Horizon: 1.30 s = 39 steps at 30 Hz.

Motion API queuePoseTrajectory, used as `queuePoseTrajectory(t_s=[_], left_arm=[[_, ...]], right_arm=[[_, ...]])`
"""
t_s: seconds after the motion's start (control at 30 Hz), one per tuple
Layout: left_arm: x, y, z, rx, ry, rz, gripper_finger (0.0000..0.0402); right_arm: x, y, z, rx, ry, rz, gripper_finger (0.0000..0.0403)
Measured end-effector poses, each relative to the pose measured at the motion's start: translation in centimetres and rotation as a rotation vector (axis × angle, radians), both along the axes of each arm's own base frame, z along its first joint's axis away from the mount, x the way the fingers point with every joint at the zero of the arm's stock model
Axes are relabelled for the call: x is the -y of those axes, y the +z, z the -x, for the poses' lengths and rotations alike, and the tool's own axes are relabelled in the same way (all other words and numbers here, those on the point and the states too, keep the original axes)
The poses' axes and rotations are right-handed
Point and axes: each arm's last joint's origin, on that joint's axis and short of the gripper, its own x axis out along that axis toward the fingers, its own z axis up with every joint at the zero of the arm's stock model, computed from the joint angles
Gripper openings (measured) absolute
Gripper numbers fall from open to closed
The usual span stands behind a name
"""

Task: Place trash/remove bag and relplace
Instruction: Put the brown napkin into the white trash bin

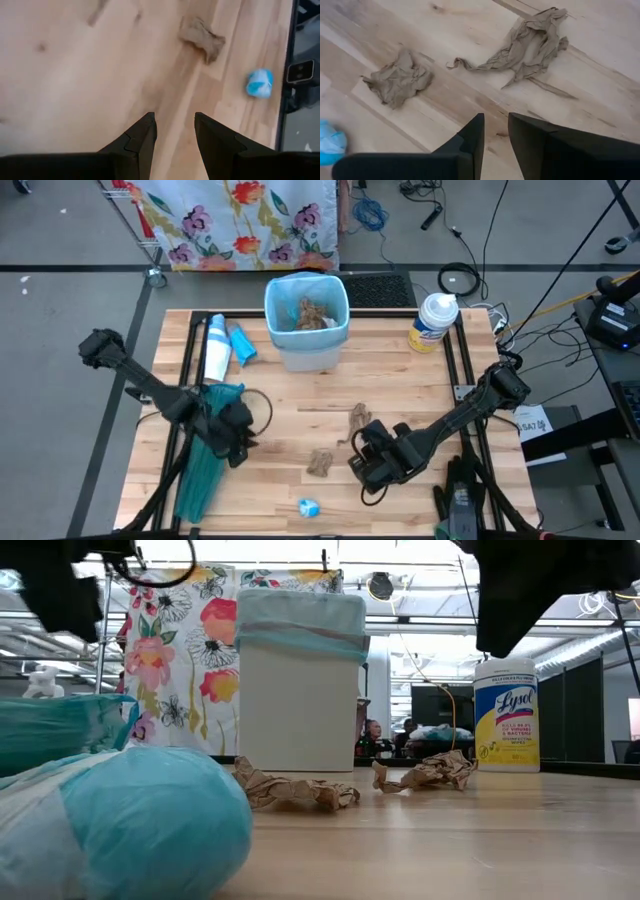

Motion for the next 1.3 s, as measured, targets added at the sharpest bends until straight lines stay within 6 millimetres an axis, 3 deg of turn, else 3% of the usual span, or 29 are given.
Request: queuePoseTrajectory(t_s=[0.17, 0.43, 0.83, 1.0, 1.17, 1.3], left_arm=[[-2.6, 0.4, 0.5, 0.026, -0.041, -0.036, 0.0138], [-5.4, -0.7, 0.5, -0.002, -0.111, -0.053, 0.0138], [-6.8, -3.0, 1.7, -0.050, -0.129, -0.052, 0.0138], [-7.0, -2.8, 2.2, -0.027, -0.127, -0.032, 0.0138], [-7.3, -2.9, 3.1, -0.078, -0.101, -0.017, 0.0138], [-7.5, -2.6, 4.4, -0.098, -0.067, 0.008, 0.0138]], right_arm=[[1.4, 0.0, -0.7, -0.027, 0.005, 0.024, 0.0080], [6.5, -0.3, -1.6, -0.134, -0.257, -0.024, 0.0109], [11.2, -4.4, -2.5, -0.137, -0.372, -0.094, 0.0211], [12.7, -5.9, -2.4, -0.119, -0.405, -0.102, 0.0235], [13.6, -8.0, -3.1, 0.001, -0.373, -0.182, 0.0238], [13.9, -9.1, -2.5, -0.018, -0.408, -0.255, 0.0205]])
